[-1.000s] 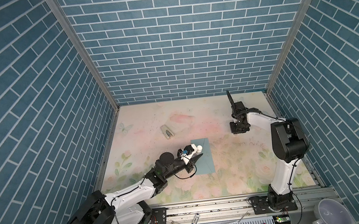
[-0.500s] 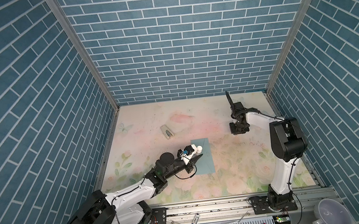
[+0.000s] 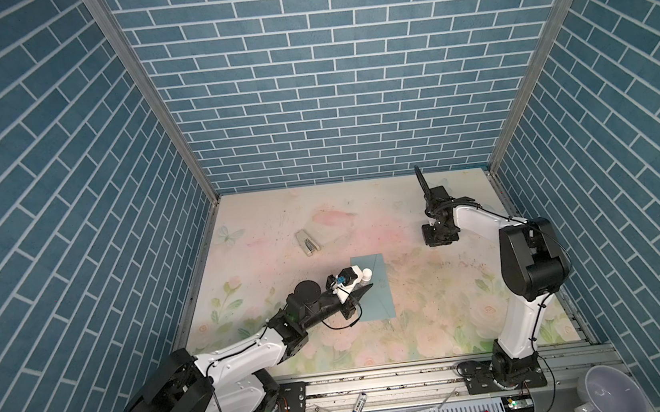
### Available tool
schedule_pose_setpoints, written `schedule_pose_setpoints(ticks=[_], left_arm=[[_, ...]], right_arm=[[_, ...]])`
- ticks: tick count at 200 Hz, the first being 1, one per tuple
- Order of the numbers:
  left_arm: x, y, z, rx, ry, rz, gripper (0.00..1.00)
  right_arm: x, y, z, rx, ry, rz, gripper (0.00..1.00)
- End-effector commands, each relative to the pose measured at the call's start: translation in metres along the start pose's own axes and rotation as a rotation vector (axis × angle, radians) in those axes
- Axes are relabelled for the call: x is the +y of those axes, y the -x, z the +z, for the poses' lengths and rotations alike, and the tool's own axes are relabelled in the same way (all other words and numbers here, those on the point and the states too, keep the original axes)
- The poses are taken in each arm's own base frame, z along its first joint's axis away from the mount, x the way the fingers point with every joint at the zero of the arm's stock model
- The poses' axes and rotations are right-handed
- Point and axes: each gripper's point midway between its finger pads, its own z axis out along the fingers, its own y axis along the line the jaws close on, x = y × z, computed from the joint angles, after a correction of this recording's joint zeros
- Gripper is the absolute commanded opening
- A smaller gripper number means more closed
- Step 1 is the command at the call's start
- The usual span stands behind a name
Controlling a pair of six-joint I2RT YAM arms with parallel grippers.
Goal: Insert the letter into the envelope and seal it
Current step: 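Grasp the clear plastic cap with the right gripper and lift it, then carry the clear cap with the right gripper toward the left-held glue stick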
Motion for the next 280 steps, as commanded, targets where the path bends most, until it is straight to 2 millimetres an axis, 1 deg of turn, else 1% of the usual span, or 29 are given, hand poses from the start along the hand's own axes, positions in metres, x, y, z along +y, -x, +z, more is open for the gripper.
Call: schedule_pose_setpoints(ticks=[1, 22, 24, 31, 62, 83, 111, 146, 174, 202, 226, 280], left_arm=[[-0.004, -0.001, 0.001, -0.003, -0.020, -0.004, 0.00], [-0.007, 0.000, 0.002, -0.005, -0.044, 0.003, 0.00], [-0.008, 0.000, 0.002, -0.004, -0.048, 0.003, 0.00], [-0.010, 0.001, 0.002, -0.008, -0.059, 0.006, 0.00], [-0.015, 0.002, 0.003, -0.013, -0.093, 0.013, 0.00], [-0.017, 0.003, 0.005, -0.007, -0.110, 0.013, 0.00], [-0.020, 0.005, 0.007, -0.002, -0.130, 0.013, 0.00], [-0.021, 0.006, 0.009, 0.002, -0.142, 0.010, 0.00], [-0.022, 0.007, 0.010, 0.006, -0.149, 0.007, 0.00], [-0.022, 0.008, 0.010, 0.006, -0.153, 0.005, 0.00], [-0.022, 0.008, 0.011, 0.007, -0.155, 0.003, 0.00], [-0.023, 0.009, 0.011, 0.007, -0.157, 0.001, 0.00]], right_arm=[[0.015, 0.013, -0.056, -0.106, 0.070, -0.047, 0.22], [0.035, 0.010, -0.099, -0.181, 0.183, -0.083, 0.21], [0.041, 0.009, -0.105, -0.189, 0.215, -0.090, 0.21], [0.050, 0.006, -0.120, -0.214, 0.268, -0.109, 0.21], [0.087, -0.016, -0.182, -0.300, 0.501, -0.183, 0.20], [0.106, -0.033, -0.213, -0.334, 0.625, -0.231, 0.19], [0.124, -0.052, -0.242, -0.356, 0.743, -0.291, 0.18], [0.142, -0.072, -0.257, -0.338, 0.840, -0.350, 0.18], [0.157, -0.088, -0.262, -0.302, 0.887, -0.407, 0.18], [0.170, -0.101, -0.261, -0.266, 0.903, -0.460, 0.17], [0.179, -0.109, -0.259, -0.244, 0.908, -0.491, 0.17], [0.191, -0.118, -0.250, -0.203, 0.893, -0.534, 0.17]])
